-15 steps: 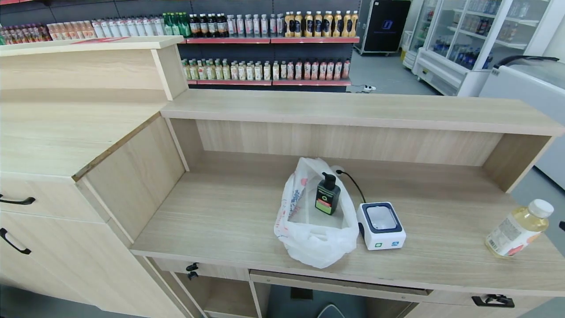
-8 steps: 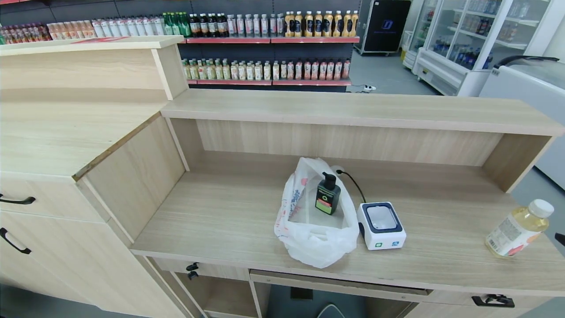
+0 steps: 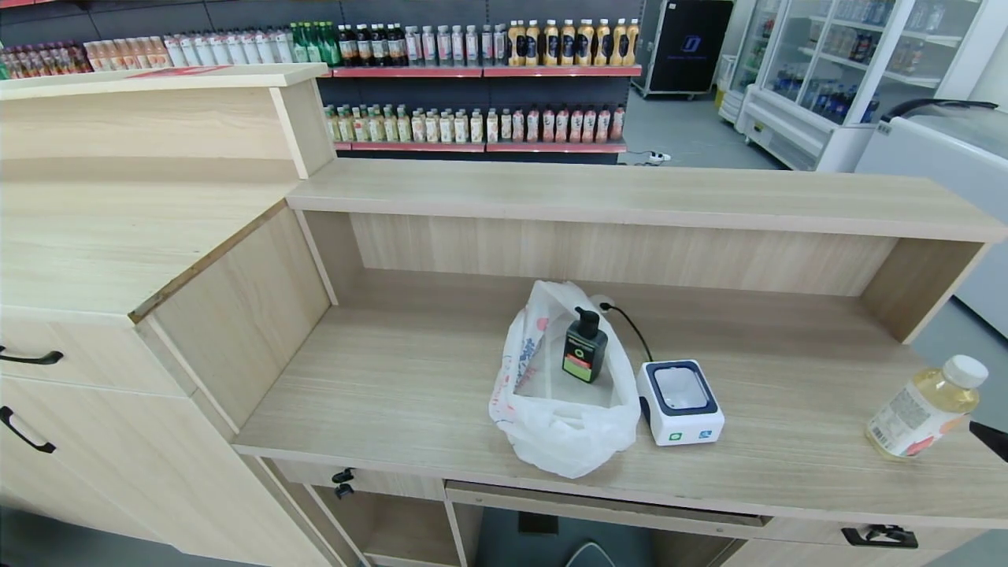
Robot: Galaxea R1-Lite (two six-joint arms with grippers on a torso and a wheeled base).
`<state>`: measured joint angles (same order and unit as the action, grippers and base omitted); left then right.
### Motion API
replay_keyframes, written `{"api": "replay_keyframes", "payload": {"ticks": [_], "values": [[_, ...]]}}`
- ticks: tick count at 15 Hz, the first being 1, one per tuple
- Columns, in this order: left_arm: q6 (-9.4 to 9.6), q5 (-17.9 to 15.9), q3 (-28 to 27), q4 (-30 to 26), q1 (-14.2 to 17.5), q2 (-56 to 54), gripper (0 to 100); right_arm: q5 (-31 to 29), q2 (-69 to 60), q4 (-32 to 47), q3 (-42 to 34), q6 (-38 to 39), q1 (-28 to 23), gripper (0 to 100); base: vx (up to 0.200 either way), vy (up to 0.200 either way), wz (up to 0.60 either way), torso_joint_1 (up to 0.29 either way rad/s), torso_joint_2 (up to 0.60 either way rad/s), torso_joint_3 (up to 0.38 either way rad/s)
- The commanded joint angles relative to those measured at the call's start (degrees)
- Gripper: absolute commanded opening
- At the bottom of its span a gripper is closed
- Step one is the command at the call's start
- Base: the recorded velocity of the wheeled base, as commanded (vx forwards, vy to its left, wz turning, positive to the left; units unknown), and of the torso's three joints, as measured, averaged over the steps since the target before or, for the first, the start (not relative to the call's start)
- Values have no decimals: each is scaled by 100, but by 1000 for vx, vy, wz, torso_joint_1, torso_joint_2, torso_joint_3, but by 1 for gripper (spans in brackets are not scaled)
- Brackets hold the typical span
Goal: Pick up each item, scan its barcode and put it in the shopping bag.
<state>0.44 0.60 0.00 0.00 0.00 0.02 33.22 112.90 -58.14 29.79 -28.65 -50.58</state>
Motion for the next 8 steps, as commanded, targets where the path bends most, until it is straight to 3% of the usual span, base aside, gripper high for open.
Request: {"api": "replay_keyframes", "payload": {"ticks": [1, 8], "values": [[0, 2, 0, 0, 9, -2, 0, 71, 268, -13, 70, -9, 48, 100, 0, 0, 0, 0, 0, 0], [0, 2, 0, 0, 0, -2, 0, 141, 628, -49, 334, 8, 479, 100, 0, 0, 0, 0, 0, 0]]}}
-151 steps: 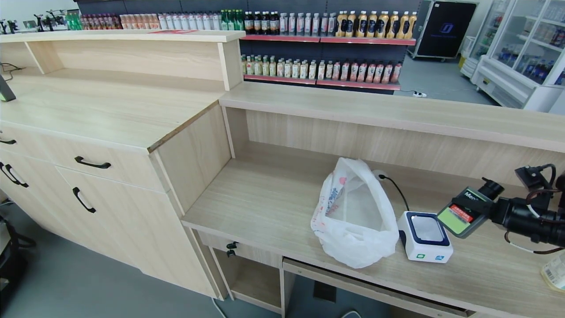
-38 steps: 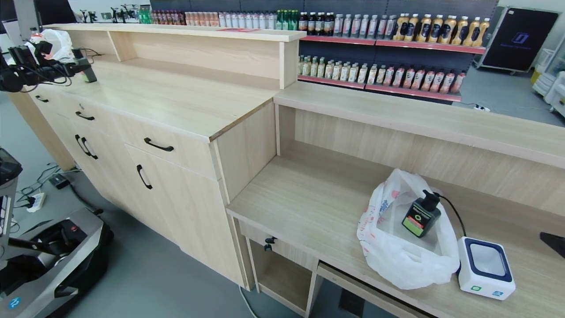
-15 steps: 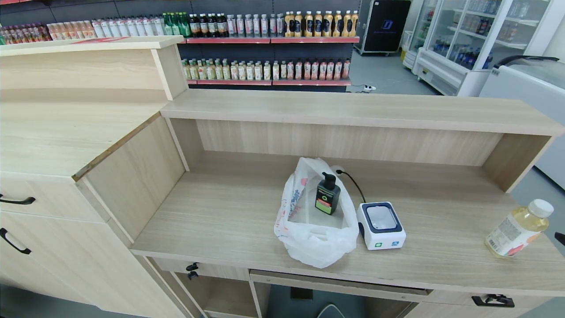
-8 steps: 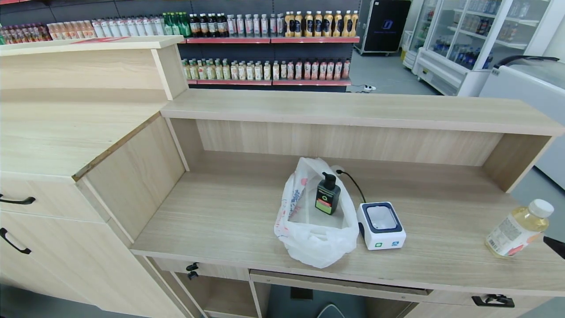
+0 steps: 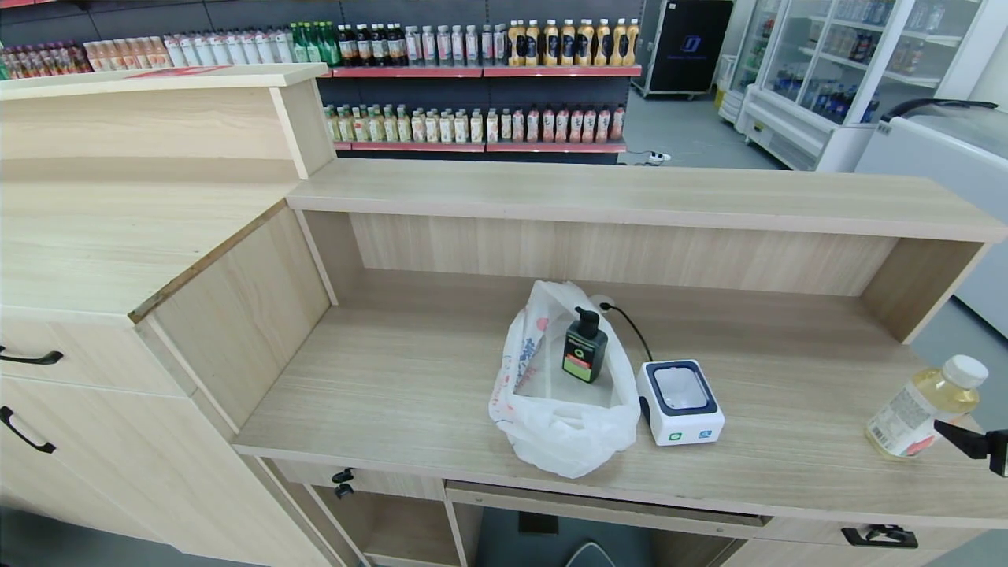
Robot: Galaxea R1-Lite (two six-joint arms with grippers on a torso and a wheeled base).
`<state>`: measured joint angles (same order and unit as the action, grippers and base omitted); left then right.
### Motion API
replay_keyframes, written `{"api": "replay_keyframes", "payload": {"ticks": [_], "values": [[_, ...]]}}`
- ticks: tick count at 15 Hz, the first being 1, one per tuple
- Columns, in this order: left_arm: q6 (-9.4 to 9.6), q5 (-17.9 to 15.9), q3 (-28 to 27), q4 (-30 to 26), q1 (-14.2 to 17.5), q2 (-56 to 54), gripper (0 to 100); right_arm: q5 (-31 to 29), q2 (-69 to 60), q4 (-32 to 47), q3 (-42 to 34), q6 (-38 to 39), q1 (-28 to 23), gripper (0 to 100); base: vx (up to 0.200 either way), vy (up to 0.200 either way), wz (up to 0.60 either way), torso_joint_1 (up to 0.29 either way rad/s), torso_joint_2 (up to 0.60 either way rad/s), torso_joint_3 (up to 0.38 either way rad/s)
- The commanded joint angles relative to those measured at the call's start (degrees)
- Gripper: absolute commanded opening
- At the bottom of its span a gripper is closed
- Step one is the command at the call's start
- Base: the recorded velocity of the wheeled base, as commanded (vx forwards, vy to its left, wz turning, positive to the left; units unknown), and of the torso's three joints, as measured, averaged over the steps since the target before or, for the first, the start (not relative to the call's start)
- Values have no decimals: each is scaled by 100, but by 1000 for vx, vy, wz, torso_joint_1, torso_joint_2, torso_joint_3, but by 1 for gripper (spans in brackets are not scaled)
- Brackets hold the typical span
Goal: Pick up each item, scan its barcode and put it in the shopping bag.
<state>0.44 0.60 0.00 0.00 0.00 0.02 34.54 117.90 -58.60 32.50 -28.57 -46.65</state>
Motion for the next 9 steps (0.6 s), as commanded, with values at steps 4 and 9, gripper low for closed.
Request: {"api": "replay_keyframes", "payload": {"ticks": [4, 9], "values": [[0, 2, 0, 0, 0, -2, 0, 18, 383, -11, 292, -8, 350, 100, 0, 0, 0, 0, 0, 0], [0, 2, 0, 0, 9, -2, 0, 9, 656, -11, 617, -17, 684, 100, 0, 0, 0, 0, 0, 0]]}}
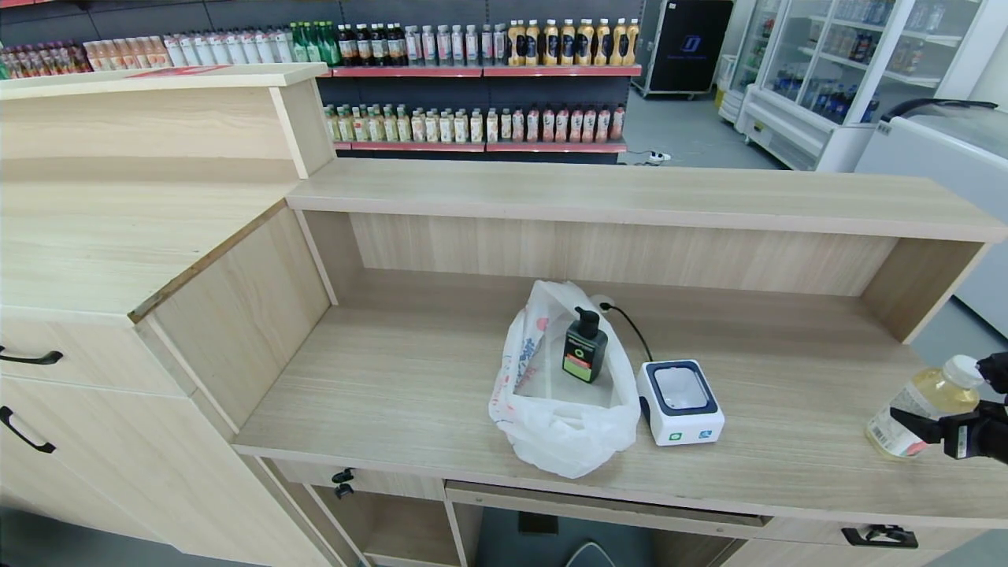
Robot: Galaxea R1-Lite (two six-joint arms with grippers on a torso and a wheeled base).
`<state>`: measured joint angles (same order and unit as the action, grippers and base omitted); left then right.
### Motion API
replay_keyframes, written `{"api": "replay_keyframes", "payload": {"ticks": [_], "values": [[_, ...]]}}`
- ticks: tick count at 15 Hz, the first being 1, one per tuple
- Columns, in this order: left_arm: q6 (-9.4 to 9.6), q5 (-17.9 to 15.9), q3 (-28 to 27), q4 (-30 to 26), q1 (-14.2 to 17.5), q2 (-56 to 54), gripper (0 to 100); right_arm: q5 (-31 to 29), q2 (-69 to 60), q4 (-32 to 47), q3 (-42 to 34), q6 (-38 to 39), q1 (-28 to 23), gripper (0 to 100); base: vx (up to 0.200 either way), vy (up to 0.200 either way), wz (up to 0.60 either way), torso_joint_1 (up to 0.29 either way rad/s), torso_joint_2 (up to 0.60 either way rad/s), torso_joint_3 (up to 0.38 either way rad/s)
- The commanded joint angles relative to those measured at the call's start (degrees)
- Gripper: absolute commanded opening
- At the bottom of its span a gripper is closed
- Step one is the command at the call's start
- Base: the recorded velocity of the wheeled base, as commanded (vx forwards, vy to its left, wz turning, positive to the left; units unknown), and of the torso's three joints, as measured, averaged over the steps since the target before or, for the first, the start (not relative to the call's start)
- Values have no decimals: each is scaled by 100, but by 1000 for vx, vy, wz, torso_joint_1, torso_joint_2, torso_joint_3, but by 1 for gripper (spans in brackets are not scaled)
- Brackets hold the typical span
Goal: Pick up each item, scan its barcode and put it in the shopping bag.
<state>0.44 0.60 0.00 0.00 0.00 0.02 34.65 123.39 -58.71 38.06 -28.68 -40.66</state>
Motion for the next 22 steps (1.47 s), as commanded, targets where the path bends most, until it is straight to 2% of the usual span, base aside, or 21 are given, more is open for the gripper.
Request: {"api": "replay_keyframes", "payload": {"ticks": [1, 7, 22], "values": [[0, 2, 0, 0, 0, -2, 0, -10, 141, 0, 96, -6, 154, 100, 0, 0, 0, 0, 0, 0], [0, 2, 0, 0, 0, -2, 0, -37, 299, -132, 184, -23, 401, 100, 0, 0, 0, 0, 0, 0], [0, 2, 0, 0, 0, -2, 0, -37, 598, -457, 211, -524, 418, 100, 0, 0, 0, 0, 0, 0]]}}
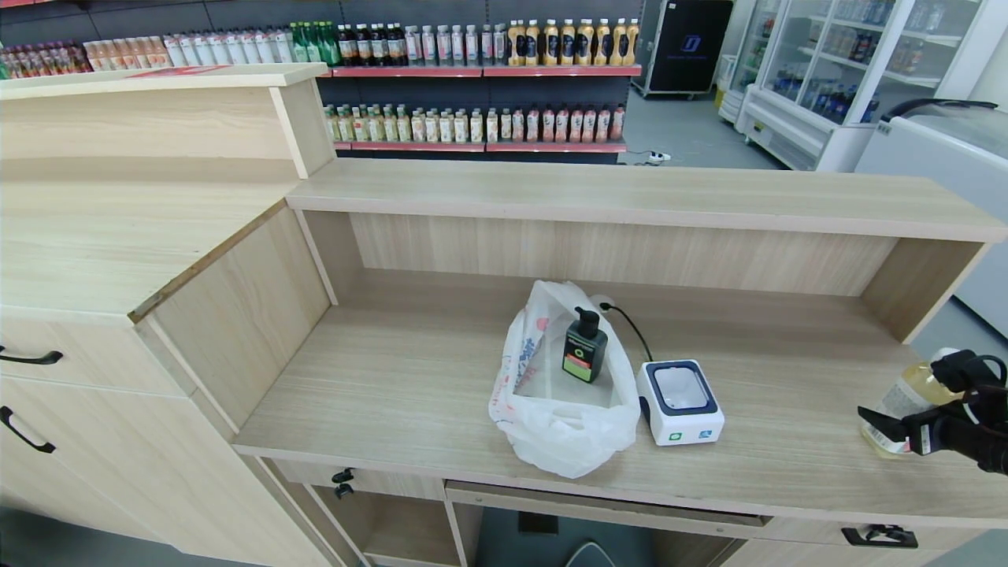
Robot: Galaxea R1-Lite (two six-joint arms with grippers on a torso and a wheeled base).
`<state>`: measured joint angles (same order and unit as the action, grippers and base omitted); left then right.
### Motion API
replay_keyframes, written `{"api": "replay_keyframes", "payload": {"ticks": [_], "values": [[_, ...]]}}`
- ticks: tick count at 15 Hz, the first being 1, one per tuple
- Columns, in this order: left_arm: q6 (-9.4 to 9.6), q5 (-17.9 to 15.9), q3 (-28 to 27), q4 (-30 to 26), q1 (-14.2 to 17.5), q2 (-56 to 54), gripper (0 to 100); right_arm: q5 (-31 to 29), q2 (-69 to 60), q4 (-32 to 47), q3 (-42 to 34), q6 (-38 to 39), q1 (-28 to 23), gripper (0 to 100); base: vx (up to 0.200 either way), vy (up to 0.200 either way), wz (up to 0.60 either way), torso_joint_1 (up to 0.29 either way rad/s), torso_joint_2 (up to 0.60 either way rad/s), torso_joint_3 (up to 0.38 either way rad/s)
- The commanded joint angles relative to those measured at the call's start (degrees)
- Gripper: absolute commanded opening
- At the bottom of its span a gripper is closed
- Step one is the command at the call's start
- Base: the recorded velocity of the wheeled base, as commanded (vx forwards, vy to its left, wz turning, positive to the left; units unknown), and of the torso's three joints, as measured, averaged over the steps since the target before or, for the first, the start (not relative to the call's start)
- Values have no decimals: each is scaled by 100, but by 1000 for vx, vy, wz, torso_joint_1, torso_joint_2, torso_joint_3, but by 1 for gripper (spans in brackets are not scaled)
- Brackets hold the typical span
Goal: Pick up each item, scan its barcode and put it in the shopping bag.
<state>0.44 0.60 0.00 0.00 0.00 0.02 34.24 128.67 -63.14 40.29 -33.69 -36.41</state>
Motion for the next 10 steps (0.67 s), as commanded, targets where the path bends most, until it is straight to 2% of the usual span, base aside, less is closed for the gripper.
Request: {"api": "replay_keyframes", "payload": {"ticks": [1, 4, 5, 10], "values": [[0, 2, 0, 0, 0, -2, 0, 3, 88, -59, -56, -49, 3, 100, 0, 0, 0, 0, 0, 0], [0, 2, 0, 0, 0, -2, 0, 3, 114, -85, -65, -93, -6, 100, 0, 0, 0, 0, 0, 0], [0, 2, 0, 0, 0, -2, 0, 12, 123, -94, -65, -93, -6, 0, 0, 0, 0, 0, 0, 0], [0, 2, 0, 0, 0, -2, 0, 12, 132, -305, -65, -85, 3, 0, 0, 0, 0, 0, 0, 0]]}}
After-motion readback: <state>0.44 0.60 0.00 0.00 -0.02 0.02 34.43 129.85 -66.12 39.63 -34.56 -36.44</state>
